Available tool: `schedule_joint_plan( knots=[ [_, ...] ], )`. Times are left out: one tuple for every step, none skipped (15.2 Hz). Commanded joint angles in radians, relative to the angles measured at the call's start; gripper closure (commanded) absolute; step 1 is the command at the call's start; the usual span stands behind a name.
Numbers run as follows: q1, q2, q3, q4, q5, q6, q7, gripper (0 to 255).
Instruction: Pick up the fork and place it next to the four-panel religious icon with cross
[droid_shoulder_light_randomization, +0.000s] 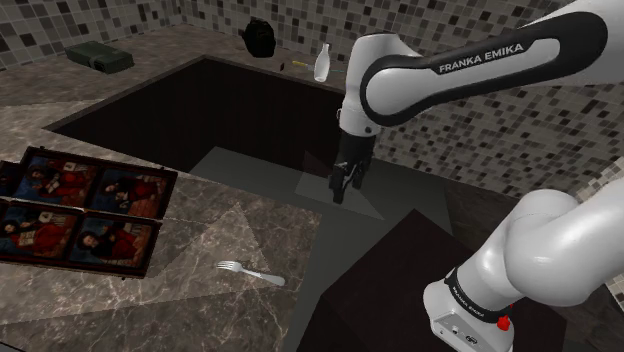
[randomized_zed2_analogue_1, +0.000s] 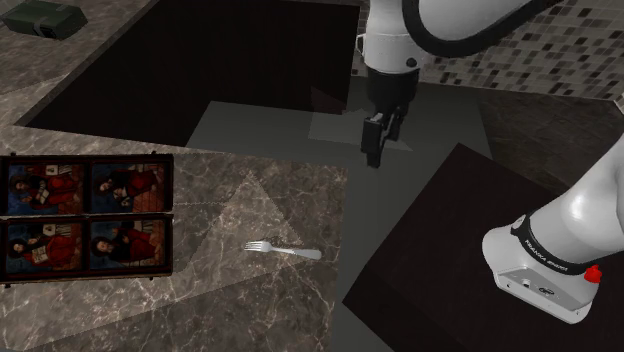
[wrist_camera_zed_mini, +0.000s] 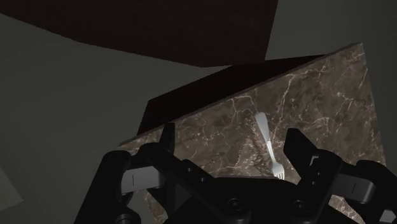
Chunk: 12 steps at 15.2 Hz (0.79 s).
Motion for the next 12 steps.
schedule_joint_plan(
  knots=[
    [0.020,0.077,0.022,0.005,0.016,0.082,-0.009,0],
    [0.027,0.113,0.031,0.011,0.020,0.115,-0.015,0],
    [0.035,0.149,0.039,0.018,0.025,0.147,-0.020,0],
    [0.042,0.186,0.048,0.027,0.028,0.179,-0.025,0],
    [0.050,0.223,0.056,0.037,0.030,0.210,-0.030,0],
    [0.057,0.261,0.064,0.049,0.032,0.240,-0.035,0],
    [0.064,0.299,0.072,0.061,0.033,0.269,-0.039,0],
    [0.071,0.337,0.080,0.075,0.032,0.297,-0.042,0],
    [0.078,0.375,0.087,0.090,0.031,0.324,-0.045,0],
    [0.085,0.413,0.094,0.107,0.028,0.350,-0.047,0],
    [0.092,0.452,0.100,0.124,0.024,0.375,-0.049,0],
    [0.099,0.490,0.106,0.142,0.019,0.399,-0.050,0]
  ],
)
